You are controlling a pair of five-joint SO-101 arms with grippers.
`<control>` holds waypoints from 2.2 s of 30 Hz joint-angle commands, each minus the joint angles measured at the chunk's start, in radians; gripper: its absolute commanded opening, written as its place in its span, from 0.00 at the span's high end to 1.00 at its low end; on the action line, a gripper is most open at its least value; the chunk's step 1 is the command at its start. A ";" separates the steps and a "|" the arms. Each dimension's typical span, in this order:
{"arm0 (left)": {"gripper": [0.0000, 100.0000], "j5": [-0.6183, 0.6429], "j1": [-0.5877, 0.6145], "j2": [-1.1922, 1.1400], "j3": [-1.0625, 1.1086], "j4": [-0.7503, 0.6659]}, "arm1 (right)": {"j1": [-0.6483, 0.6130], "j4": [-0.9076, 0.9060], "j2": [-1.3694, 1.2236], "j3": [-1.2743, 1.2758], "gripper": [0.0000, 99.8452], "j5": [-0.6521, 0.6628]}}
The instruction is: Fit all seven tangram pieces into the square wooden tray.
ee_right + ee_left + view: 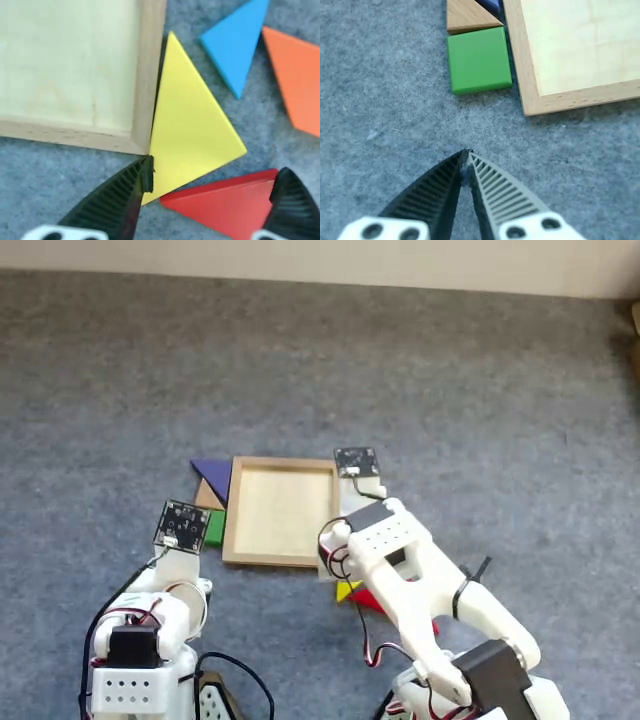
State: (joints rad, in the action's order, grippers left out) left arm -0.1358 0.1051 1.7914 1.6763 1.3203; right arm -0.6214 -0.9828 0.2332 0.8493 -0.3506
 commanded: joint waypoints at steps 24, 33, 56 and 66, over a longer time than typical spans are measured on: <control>0.99 -0.009 -0.007 0.031 0.019 0.003 | 0.038 0.108 -0.168 -0.010 0.64 0.141; 0.99 -0.009 -0.007 0.031 0.019 0.003 | 0.059 0.104 -0.166 -0.008 0.64 0.203; 0.99 -0.009 -0.007 0.031 0.019 0.003 | 0.145 -0.001 0.056 -0.001 0.77 0.204; 0.99 -0.009 -0.007 0.031 0.019 0.003 | 0.147 0.001 0.314 0.081 0.77 0.204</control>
State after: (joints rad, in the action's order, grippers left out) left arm -0.1358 0.1051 1.7914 1.6763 1.3203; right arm -0.4879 -0.9782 0.4664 0.9398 -0.1588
